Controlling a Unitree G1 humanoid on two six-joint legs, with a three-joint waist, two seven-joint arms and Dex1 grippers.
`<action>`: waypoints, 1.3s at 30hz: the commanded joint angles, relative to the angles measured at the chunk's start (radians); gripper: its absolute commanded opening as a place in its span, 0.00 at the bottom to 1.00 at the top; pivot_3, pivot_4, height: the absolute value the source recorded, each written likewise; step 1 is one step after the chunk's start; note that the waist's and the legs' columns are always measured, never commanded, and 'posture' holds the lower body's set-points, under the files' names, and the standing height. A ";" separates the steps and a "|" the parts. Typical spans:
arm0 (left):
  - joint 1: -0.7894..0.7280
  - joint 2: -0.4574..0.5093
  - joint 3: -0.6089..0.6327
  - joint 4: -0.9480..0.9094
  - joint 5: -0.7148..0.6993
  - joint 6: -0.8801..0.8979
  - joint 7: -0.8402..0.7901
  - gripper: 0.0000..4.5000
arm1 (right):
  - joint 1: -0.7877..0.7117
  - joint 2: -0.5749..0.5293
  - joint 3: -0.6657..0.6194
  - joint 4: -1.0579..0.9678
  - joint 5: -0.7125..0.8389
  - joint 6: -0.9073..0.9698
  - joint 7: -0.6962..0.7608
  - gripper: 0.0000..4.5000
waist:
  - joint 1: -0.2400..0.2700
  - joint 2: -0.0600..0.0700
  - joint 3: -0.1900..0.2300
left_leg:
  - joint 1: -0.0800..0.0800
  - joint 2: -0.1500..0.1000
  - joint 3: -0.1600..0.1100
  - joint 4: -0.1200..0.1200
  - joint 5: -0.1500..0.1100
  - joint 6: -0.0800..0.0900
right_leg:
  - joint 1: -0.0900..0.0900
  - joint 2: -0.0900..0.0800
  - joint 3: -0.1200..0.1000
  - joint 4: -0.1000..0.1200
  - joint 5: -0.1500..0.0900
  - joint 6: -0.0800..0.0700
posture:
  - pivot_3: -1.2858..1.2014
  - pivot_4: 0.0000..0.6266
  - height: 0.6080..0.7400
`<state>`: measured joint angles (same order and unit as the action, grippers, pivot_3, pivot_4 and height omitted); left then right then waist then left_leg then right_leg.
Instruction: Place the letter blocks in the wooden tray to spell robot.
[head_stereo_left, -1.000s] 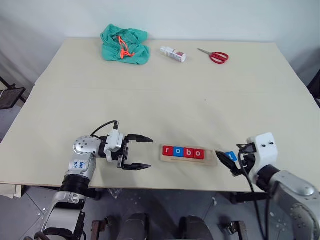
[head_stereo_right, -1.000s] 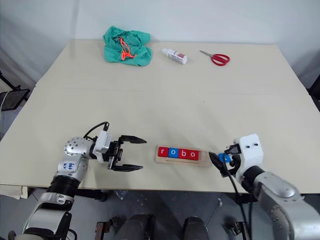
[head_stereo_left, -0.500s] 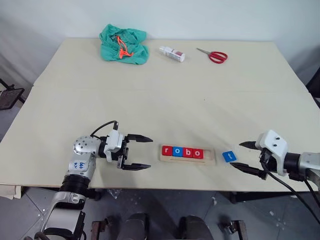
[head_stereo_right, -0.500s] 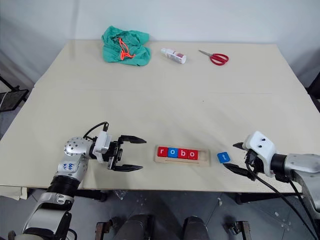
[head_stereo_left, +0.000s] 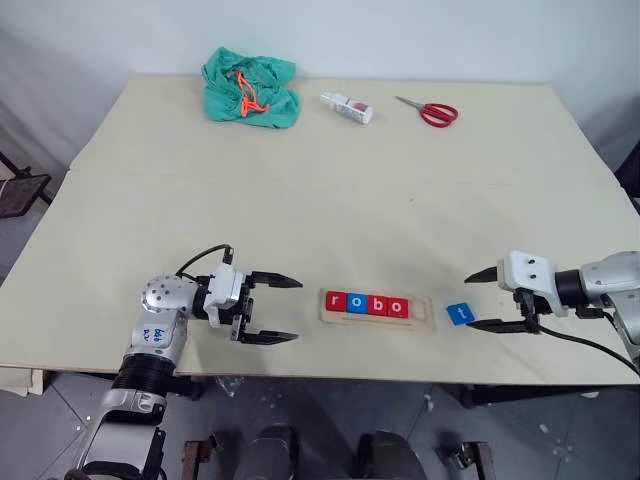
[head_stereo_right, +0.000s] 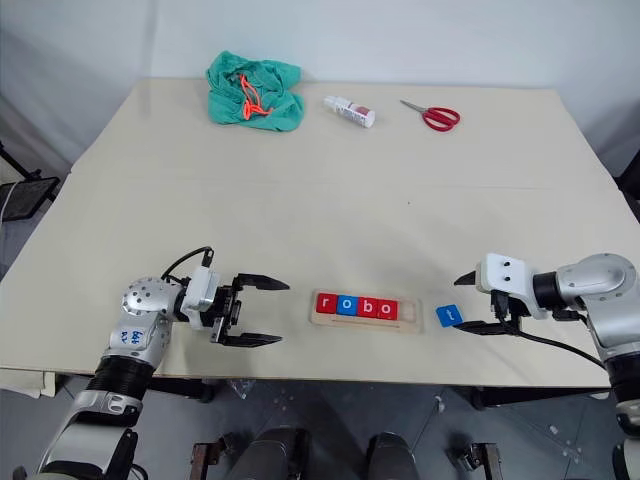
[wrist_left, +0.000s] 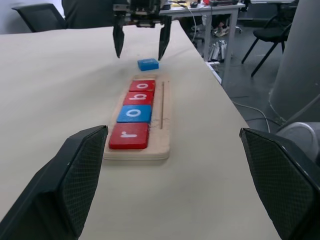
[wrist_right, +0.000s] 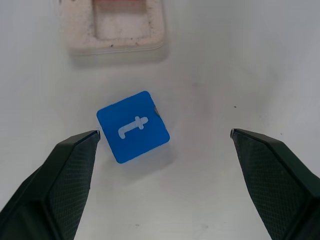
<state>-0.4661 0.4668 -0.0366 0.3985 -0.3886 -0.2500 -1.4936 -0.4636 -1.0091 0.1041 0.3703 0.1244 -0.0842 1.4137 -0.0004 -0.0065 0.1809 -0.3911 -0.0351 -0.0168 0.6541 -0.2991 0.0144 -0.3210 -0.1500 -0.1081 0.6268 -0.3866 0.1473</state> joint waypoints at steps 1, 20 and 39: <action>0.014 0.015 0.019 -0.044 -0.016 0.005 0.013 1.00 | -0.023 0.006 0.011 0.035 -0.009 -0.050 0.048 0.97 | 0.001 0.000 0.000 | 0.000 0.000 0.000 0.000 0.000 0.000 | 0.000 0.000 0.000 0.000 0.000 0.000 | 0.52 0.24 1.00; 0.027 0.022 0.014 -0.065 -0.022 0.016 0.033 1.00 | -0.028 0.050 0.010 0.031 -0.002 -0.039 0.058 0.33 | 0.000 0.000 0.000 | 0.000 0.001 0.000 0.002 0.000 0.000 | 0.000 0.000 0.000 0.000 0.000 0.000 | 0.52 0.24 1.00; -0.061 -0.020 0.004 0.054 -0.004 -0.029 -0.001 1.00 | 0.041 0.061 -0.004 -0.516 0.148 0.564 -0.142 0.33 | 0.023 0.000 0.000 | -0.002 0.000 -0.002 0.003 0.000 0.000 | -0.001 0.000 0.001 0.000 0.000 0.001 | 0.52 0.24 1.00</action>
<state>-0.5081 0.4484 -0.0375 0.4531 -0.3871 -0.2646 -1.4876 -0.4211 -0.9396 0.0990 -0.1167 0.2802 0.4853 1.2747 0.0221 -0.0065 0.1810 -0.3929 -0.0352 -0.0187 0.6576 -0.2994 0.0144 -0.3217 -0.1499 -0.1069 0.6272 -0.3861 0.1480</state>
